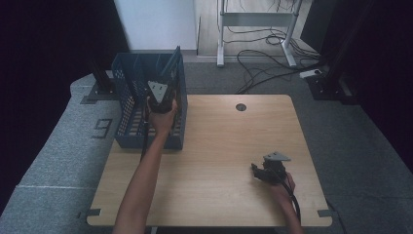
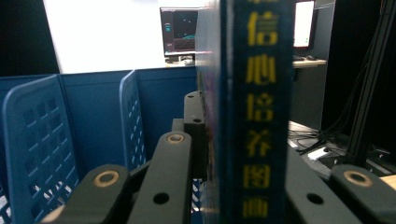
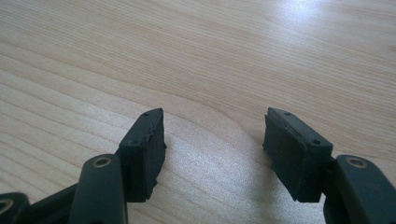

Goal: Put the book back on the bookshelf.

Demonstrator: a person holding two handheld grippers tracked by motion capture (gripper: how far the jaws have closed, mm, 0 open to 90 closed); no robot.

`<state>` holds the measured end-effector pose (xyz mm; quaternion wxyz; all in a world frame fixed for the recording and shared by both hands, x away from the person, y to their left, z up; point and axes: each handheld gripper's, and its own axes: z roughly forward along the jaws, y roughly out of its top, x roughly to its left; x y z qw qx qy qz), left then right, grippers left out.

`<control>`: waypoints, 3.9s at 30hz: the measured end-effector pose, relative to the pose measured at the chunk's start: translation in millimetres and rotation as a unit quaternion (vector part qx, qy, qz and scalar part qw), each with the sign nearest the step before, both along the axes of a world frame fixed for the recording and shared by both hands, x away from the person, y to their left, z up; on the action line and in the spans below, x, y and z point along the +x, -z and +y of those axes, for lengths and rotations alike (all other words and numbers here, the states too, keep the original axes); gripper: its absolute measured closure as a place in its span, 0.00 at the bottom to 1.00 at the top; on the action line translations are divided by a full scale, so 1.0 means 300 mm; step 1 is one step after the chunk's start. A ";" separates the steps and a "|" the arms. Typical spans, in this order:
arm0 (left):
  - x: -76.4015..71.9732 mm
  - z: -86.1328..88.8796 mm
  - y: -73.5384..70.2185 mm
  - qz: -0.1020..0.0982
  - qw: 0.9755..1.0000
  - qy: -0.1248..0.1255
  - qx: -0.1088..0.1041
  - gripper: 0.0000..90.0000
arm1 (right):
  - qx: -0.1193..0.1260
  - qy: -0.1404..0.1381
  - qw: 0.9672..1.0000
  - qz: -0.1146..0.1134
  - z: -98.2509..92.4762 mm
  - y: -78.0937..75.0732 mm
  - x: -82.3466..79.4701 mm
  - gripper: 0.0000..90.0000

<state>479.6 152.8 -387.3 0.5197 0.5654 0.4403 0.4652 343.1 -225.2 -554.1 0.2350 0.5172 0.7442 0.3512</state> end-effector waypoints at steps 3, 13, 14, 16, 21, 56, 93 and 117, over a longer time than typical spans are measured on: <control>-0.004 0.000 0.012 0.004 1.000 0.000 0.001 0.91 | 0.000 0.000 1.000 0.000 0.000 0.000 0.000 0.42; -0.046 -0.002 0.056 0.012 1.000 0.017 -0.002 0.89 | -0.001 0.000 1.000 0.001 0.000 0.000 -0.004 0.42; -0.052 -0.004 0.061 0.011 1.000 0.018 0.001 0.88 | -0.001 0.000 1.000 0.001 0.000 0.000 -0.005 0.42; -0.064 -0.009 0.068 0.011 1.000 0.022 0.002 0.87 | -0.001 0.002 1.000 0.001 0.000 0.000 -0.007 0.42; -0.084 -0.014 0.076 0.011 1.000 0.029 0.004 0.84 | -0.001 0.001 1.000 0.000 -0.001 0.000 -0.010 0.42; -0.178 0.055 0.055 0.081 0.993 0.088 0.017 0.34 | -0.001 0.001 1.000 0.001 -0.003 -0.001 -0.011 0.42; -0.507 0.156 0.257 0.183 0.963 0.195 0.000 0.36 | 0.001 -0.002 1.000 0.001 -0.004 0.000 -0.008 0.41; -0.572 0.160 0.400 0.237 0.947 0.217 -0.004 0.31 | 0.000 0.000 1.000 0.001 -0.003 0.000 -0.008 0.41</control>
